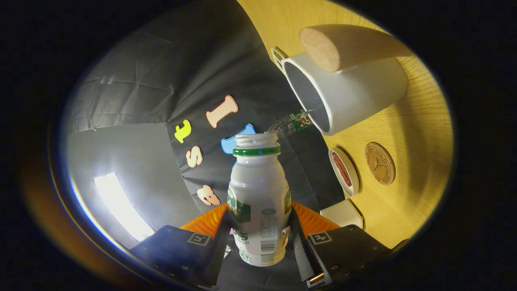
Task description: Take the bottle from table, then pour the juice into the cup, finally place the bottle on the coaster
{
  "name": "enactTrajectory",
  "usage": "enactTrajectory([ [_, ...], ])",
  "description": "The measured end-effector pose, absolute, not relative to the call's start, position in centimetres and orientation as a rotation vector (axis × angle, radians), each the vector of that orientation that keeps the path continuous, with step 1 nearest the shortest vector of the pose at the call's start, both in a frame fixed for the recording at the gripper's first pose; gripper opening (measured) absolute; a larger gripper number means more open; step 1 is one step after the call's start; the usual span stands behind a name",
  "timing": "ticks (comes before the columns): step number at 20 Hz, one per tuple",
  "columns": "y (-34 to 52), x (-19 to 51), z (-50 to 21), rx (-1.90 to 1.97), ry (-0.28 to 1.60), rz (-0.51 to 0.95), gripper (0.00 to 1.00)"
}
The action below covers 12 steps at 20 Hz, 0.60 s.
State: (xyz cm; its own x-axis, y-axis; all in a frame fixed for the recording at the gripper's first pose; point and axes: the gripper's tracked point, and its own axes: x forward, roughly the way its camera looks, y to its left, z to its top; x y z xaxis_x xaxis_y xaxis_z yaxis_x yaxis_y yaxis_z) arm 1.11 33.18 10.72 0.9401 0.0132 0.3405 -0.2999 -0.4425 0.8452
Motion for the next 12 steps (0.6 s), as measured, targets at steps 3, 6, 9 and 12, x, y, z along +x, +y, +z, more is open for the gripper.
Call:
enactTrajectory([
  [3,32.68,1.14,10.44,2.016,-0.2,0.347,0.73],
  [6,32.52,1.25,10.18,2.051,-0.202,0.331,0.73],
  [9,32.49,1.39,9.91,2.075,-0.208,0.314,0.73],
  [12,32.26,1.32,9.76,2.092,-0.217,0.303,0.73],
])
